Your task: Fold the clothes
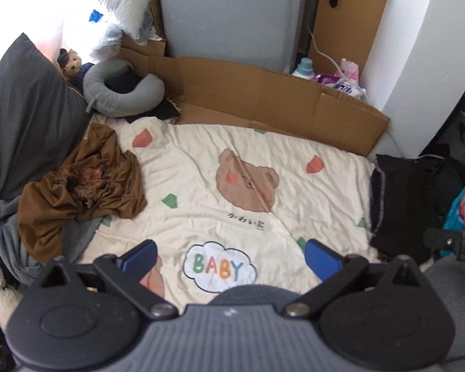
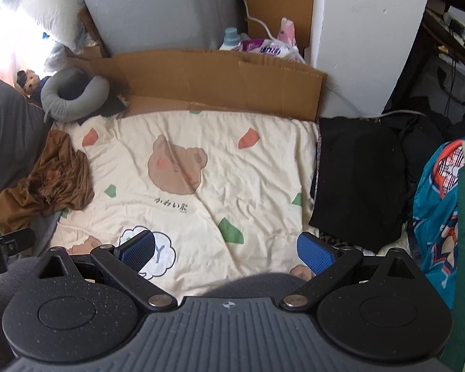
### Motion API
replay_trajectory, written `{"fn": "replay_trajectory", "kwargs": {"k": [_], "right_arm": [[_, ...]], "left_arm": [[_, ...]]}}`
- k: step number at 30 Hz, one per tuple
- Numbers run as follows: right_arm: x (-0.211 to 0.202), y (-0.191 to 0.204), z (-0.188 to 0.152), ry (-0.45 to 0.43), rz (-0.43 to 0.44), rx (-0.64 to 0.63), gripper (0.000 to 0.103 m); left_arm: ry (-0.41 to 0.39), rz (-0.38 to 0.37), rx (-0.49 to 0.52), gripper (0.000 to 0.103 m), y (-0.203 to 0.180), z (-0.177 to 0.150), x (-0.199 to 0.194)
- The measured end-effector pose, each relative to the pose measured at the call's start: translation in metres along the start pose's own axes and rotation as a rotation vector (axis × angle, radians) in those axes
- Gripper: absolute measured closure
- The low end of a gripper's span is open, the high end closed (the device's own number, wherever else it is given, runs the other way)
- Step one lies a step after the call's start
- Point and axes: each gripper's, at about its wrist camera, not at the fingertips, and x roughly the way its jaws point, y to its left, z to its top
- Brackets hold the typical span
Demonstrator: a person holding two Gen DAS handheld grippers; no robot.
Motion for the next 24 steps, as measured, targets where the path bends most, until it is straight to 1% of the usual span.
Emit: {"fn": "replay_trajectory", "kwargs": {"k": [1,6,10,12,17,24], "right_arm": [[-0.002,-0.001,0.001,-0.003,0.000,0.002,0.002],[-0.010,-0.010,0.006,-0.016,0.001,0.022,0.002],[-0.017,-0.016,0.011,-0.036,0.012,0.035,0.002],[-0.019,-0.018,0.014,-0.037,0.016,0.037,0.002],[-0.026,-0.016,0.021,-0.059,0.017,0.019,0.002],[-0.030,-0.003,0.035,-0.084,0.045,0.013,0.002]], "left_arm": [[0.003,-0.012,-0.003,0.001,0.001,0.002,-0.003],[-0.016,0.002,0.010,0.001,0.003,0.008,-0.016],[-0.040,0.023,-0.001,0.001,0.007,0.014,-0.024],[-0.063,0.020,-0.001,0.001,0.010,0.017,-0.030],[-0.065,0.017,-0.007,0.001,0.019,0.023,-0.034],[-0.081,0.048,-0.019,0.001,0.038,0.029,-0.031]]}}
